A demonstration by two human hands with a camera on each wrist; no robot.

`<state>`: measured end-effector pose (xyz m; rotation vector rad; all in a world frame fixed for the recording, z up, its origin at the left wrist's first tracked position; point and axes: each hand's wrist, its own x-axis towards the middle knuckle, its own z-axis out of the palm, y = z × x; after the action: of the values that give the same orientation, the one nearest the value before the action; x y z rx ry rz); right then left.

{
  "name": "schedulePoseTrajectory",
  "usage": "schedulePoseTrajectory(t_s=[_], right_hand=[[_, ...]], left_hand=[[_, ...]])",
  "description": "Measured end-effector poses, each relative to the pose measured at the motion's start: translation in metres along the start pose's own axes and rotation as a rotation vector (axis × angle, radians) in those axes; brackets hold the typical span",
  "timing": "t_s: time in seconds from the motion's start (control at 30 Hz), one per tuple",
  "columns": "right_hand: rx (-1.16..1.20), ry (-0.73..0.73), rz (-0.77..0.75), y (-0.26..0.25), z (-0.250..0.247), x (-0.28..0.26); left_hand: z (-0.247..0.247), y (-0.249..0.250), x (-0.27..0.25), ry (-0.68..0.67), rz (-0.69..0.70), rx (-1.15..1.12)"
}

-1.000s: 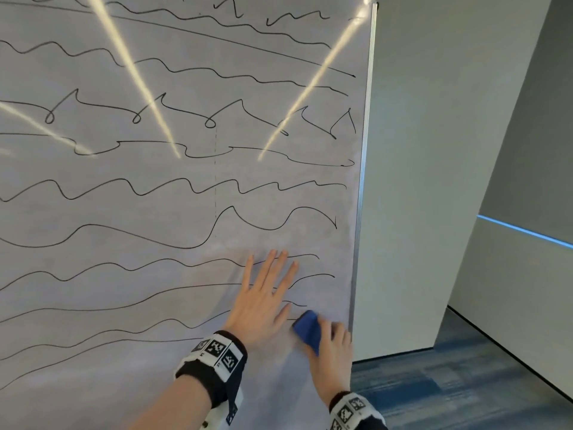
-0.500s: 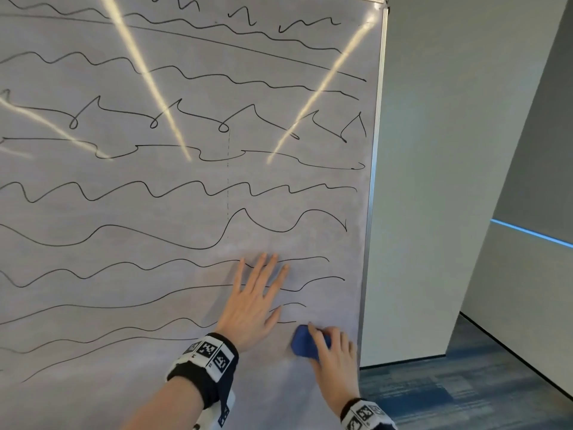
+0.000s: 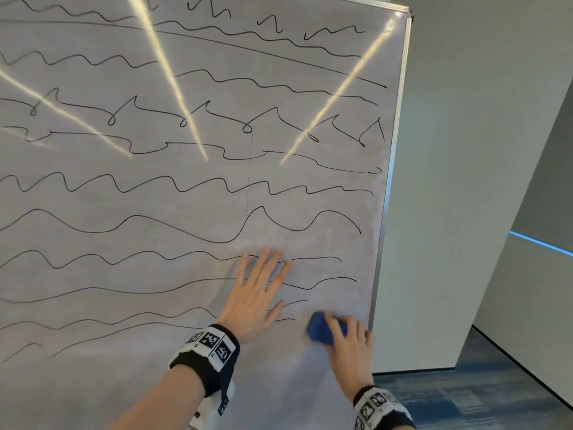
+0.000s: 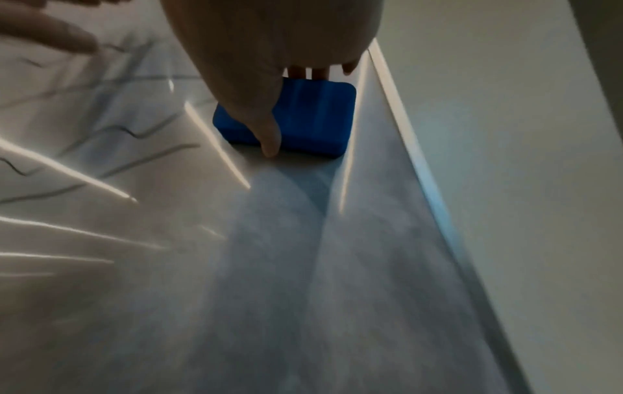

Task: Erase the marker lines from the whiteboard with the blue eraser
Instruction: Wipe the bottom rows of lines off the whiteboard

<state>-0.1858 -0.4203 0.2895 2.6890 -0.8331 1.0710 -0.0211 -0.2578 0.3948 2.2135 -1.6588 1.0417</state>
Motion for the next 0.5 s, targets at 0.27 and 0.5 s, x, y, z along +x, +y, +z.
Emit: schedulePoseTrajectory(t_s=[0.27, 0.5], right_hand=[[-0.009, -0.04, -0.167, -0.033, 0.002, 0.009], [-0.014, 0.051, -0.075, -0.019, -0.018, 0.034]], left_hand=[[-0.008, 0.002, -0.001, -0.02, 0.001, 0.022], [-0.005, -0.013, -0.024, -0.037, -0.041, 0.046]])
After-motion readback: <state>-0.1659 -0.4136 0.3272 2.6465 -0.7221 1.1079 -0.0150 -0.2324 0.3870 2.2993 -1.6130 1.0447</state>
